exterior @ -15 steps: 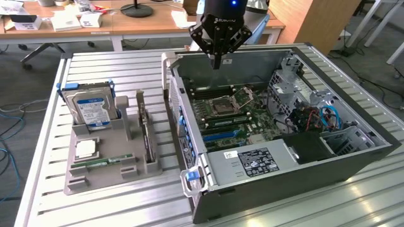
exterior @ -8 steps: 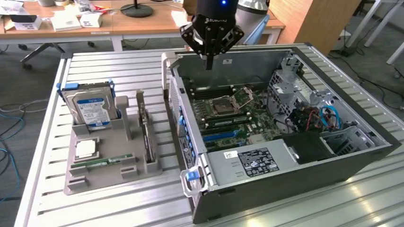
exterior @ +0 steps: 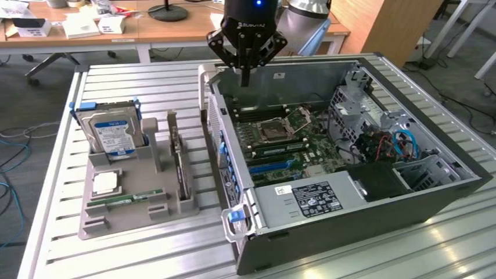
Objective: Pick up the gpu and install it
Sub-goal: 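Reach for the gpu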
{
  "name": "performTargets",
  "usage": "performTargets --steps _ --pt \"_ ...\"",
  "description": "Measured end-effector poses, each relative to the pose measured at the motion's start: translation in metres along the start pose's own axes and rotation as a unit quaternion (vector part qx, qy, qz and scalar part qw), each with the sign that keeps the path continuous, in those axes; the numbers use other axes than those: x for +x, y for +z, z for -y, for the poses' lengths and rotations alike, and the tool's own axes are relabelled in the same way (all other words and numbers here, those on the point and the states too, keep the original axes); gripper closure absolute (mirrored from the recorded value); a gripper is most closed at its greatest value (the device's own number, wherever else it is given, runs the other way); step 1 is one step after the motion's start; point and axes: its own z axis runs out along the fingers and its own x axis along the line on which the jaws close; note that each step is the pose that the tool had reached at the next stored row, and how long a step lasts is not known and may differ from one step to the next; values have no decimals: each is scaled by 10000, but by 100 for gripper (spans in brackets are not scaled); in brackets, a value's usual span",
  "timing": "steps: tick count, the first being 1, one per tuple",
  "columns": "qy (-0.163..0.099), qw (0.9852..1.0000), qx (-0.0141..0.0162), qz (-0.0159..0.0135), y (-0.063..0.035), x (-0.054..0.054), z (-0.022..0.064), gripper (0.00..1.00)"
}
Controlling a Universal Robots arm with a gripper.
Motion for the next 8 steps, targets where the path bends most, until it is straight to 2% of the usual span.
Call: performTargets --steps 8 --pt "1 10000 0 0 -6 234 11 89"
